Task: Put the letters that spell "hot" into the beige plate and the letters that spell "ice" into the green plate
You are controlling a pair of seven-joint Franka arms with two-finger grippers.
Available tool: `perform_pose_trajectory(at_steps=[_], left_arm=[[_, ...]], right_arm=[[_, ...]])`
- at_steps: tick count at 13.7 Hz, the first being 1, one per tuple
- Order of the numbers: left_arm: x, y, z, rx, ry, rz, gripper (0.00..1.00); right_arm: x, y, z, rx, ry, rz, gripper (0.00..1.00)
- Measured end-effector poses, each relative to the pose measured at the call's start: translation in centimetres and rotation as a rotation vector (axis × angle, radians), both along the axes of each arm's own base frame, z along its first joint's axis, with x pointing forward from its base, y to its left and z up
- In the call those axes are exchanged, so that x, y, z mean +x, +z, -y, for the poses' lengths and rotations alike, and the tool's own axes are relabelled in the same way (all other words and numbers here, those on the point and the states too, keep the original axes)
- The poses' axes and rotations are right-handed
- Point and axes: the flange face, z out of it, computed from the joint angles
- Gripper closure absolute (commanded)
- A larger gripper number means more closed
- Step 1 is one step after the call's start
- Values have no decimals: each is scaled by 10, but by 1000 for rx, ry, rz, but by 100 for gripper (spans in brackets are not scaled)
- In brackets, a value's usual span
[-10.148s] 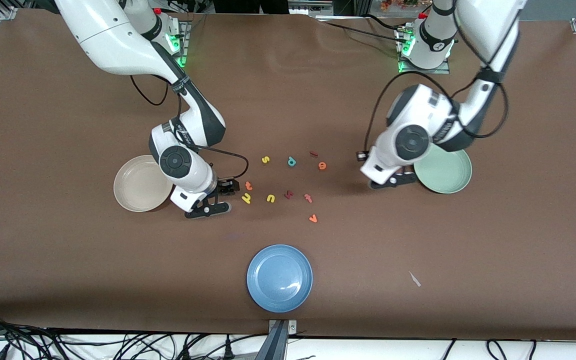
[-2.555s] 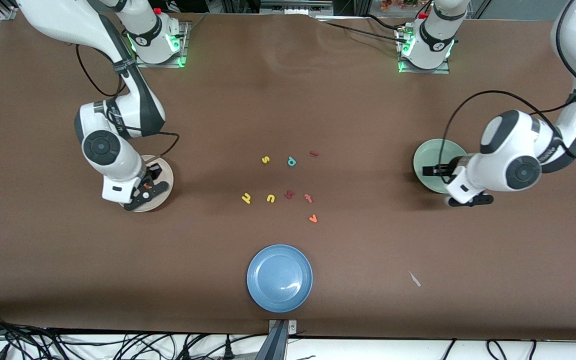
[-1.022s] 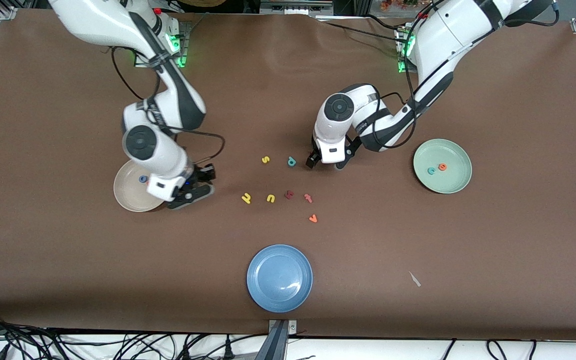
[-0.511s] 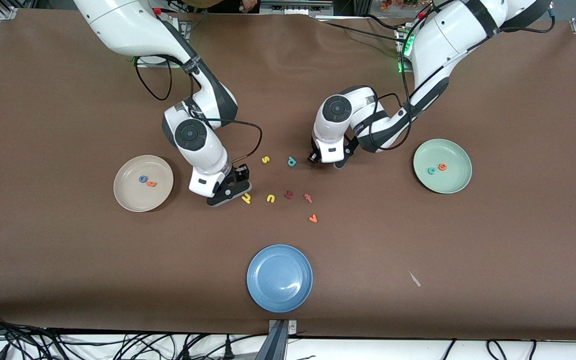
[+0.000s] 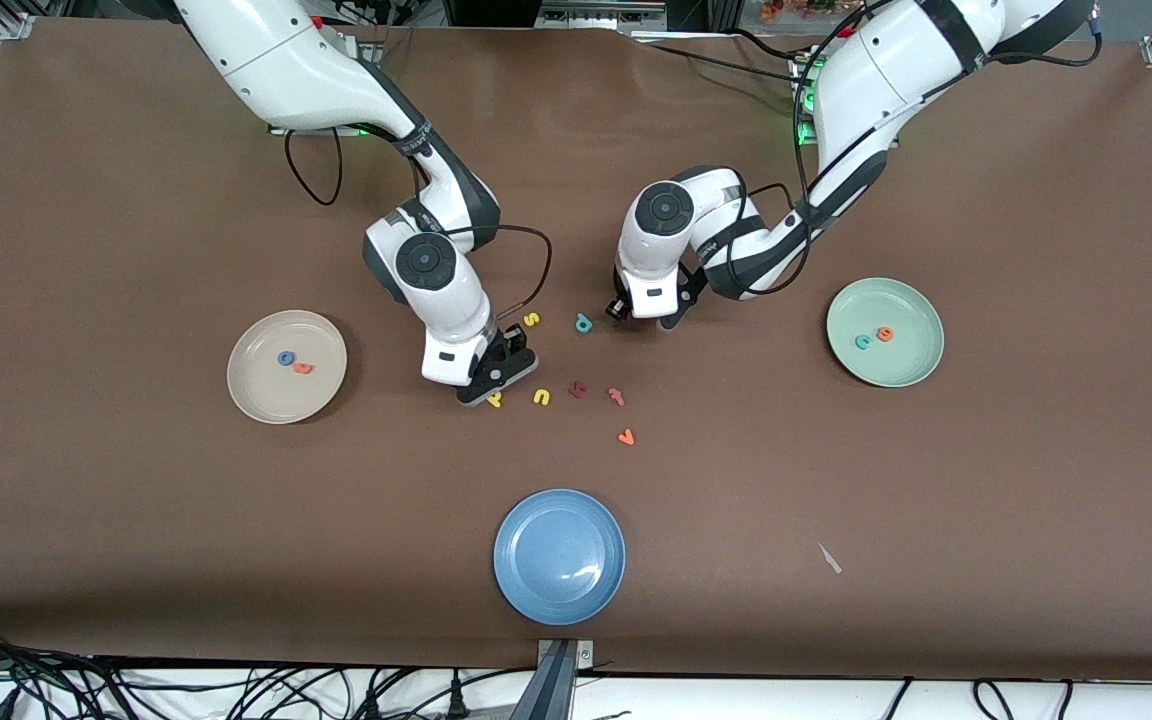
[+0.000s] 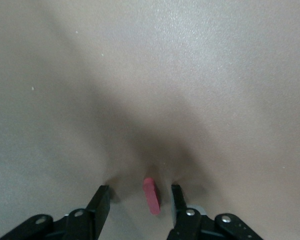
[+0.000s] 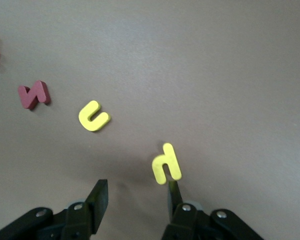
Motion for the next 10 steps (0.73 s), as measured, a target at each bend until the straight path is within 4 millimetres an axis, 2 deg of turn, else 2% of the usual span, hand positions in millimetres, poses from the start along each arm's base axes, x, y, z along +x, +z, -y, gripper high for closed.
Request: perform_pose_trajectory(at_steps=[2, 3, 8, 10], left_arm=[[1, 1, 1, -6, 2, 4, 91], [2, 2, 1, -8, 3, 6, 99], [2, 3, 2, 0, -49, 40, 100], [19, 7, -9, -1, -100, 62, 100]], right_arm=[[0, -4, -1, -12, 36, 31, 44], [1, -5, -1, -19, 51, 41, 44], [5, -6, 2, -23, 122, 86, 44], [7, -12, 3, -13, 139, 105, 44]])
